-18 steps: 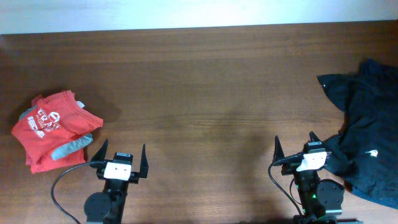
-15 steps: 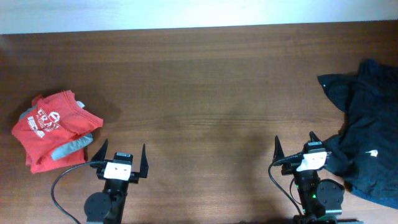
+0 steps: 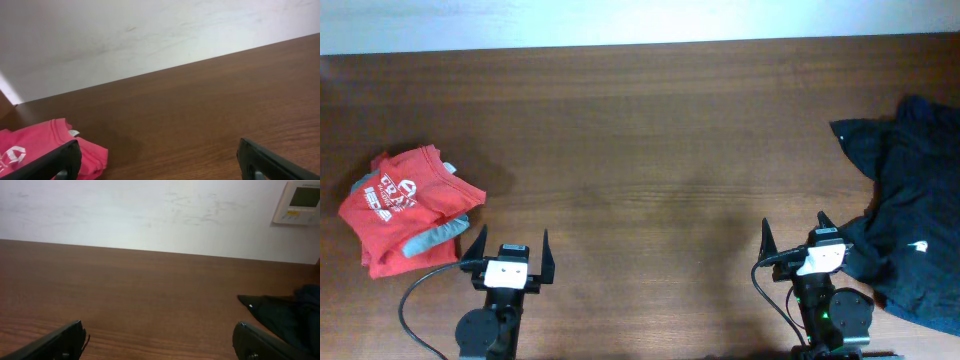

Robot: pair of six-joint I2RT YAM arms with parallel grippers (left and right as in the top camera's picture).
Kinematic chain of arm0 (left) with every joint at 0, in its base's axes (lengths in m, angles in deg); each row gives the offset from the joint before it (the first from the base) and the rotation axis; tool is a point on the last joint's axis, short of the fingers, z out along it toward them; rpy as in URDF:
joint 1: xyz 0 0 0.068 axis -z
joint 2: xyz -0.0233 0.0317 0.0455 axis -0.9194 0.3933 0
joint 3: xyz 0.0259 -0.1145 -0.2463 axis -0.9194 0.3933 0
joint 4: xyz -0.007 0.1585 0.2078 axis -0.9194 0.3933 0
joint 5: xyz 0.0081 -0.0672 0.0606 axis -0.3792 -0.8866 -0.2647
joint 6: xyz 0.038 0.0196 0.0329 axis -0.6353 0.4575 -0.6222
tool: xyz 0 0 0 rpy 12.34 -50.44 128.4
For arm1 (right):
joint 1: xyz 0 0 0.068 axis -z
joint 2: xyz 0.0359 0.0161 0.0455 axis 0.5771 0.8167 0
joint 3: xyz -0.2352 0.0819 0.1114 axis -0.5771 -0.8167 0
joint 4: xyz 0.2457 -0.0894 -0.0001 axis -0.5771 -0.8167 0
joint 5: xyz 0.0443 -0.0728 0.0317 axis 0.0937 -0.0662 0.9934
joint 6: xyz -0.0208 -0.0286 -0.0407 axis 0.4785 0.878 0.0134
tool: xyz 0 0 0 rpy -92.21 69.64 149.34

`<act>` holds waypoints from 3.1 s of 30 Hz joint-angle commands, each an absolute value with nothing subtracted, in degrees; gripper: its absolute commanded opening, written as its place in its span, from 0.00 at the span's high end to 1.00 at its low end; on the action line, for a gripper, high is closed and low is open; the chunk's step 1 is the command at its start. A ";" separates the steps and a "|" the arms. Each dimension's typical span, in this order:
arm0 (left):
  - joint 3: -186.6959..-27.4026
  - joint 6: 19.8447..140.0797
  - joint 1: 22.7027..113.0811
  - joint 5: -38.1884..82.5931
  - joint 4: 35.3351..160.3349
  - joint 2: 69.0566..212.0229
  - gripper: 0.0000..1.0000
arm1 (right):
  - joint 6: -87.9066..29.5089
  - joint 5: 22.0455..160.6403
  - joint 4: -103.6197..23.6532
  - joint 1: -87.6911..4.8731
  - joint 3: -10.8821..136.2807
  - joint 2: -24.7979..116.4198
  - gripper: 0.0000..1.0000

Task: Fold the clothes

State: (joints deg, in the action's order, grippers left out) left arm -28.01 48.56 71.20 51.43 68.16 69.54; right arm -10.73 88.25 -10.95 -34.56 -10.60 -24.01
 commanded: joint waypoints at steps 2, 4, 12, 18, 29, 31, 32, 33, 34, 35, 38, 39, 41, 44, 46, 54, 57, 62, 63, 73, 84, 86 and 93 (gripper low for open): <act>-27.71 49.02 70.81 53.09 68.16 69.23 0.01 | -10.86 87.59 -11.32 -34.86 -10.86 -24.23 0.01; -27.71 49.00 70.81 53.15 68.16 69.23 0.01 | -10.84 87.53 -11.32 -34.86 -10.86 -24.23 0.01; -27.71 49.02 70.81 53.06 68.10 69.23 0.01 | -10.84 87.51 -11.32 -34.86 -10.86 -24.23 0.01; -27.71 49.07 70.81 52.45 68.23 69.23 0.01 | -10.84 87.53 -11.30 -34.86 -10.86 -24.23 0.01; -27.71 49.05 70.81 52.21 68.23 69.25 0.01 | -10.84 87.11 -11.34 -34.86 -10.86 -24.23 0.01; -27.71 49.05 70.81 52.21 68.21 69.25 0.01 | -10.86 87.09 -11.34 -34.86 -10.86 -24.23 0.01; -27.71 49.05 70.81 52.21 68.21 69.25 0.01 | -10.86 87.09 -11.34 -34.86 -10.86 -24.23 0.01; -27.71 49.07 70.81 52.21 68.23 69.25 0.01 | -10.86 87.07 -11.34 -34.86 -10.86 -24.23 0.01; -27.71 49.09 70.81 52.23 68.21 69.25 0.01 | -10.86 87.07 -11.34 -34.86 -10.86 -24.23 0.01; -27.77 49.40 70.81 52.39 68.21 69.25 0.01 | -10.88 87.00 -11.34 -34.86 -10.86 -24.23 0.01; -29.11 54.60 70.81 53.81 69.54 69.25 0.01 | -15.69 83.81 -11.36 -34.86 -10.73 -24.23 0.01; -30.03 56.24 70.81 53.76 70.52 69.25 0.01 | -19.01 82.83 -11.32 -34.86 -10.42 -24.23 0.01; -31.91 57.72 70.81 53.76 72.36 69.47 0.01 | -21.44 82.57 -11.36 -34.86 -9.77 -24.23 0.01; -37.30 57.70 70.81 53.72 77.06 71.37 0.01 | -22.95 82.57 -11.89 -34.86 -7.98 -24.21 0.01; -41.00 57.68 70.81 53.74 79.29 73.45 0.01 | -23.41 82.52 -13.70 -34.86 -6.55 -24.21 0.01; -57.19 57.68 70.81 53.74 86.02 88.75 0.01 | -23.78 82.31 -20.85 -34.86 2.56 -17.78 0.01; -63.09 57.68 70.81 53.72 88.14 96.16 0.01 | -23.78 82.13 -22.75 -34.86 8.20 -11.42 0.01; -70.13 57.66 70.81 52.87 94.33 105.14 0.01 | -23.73 79.07 -30.97 -34.80 18.52 -0.45 0.01; -71.68 57.64 70.81 51.23 95.44 107.42 0.01 | -23.76 77.43 -34.68 -34.80 22.06 3.27 0.01; -74.64 57.64 70.81 46.16 94.06 113.93 0.01 | -22.42 75.90 -60.06 -28.72 45.73 33.54 0.02; -74.64 57.64 70.81 46.16 92.58 113.93 0.01 | -26.34 73.19 -58.86 -14.45 46.14 64.42 0.01; -74.64 57.64 70.81 46.16 92.58 113.93 0.01 | -26.31 73.15 -56.61 -13.73 46.14 68.60 0.01; -74.64 57.64 70.81 46.18 92.58 113.93 0.01 | -26.34 73.23 -52.80 -13.68 46.14 77.73 0.07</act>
State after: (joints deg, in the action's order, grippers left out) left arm -73.26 57.07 71.16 46.99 92.78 114.06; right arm -25.85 74.59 -53.15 -13.90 45.55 75.50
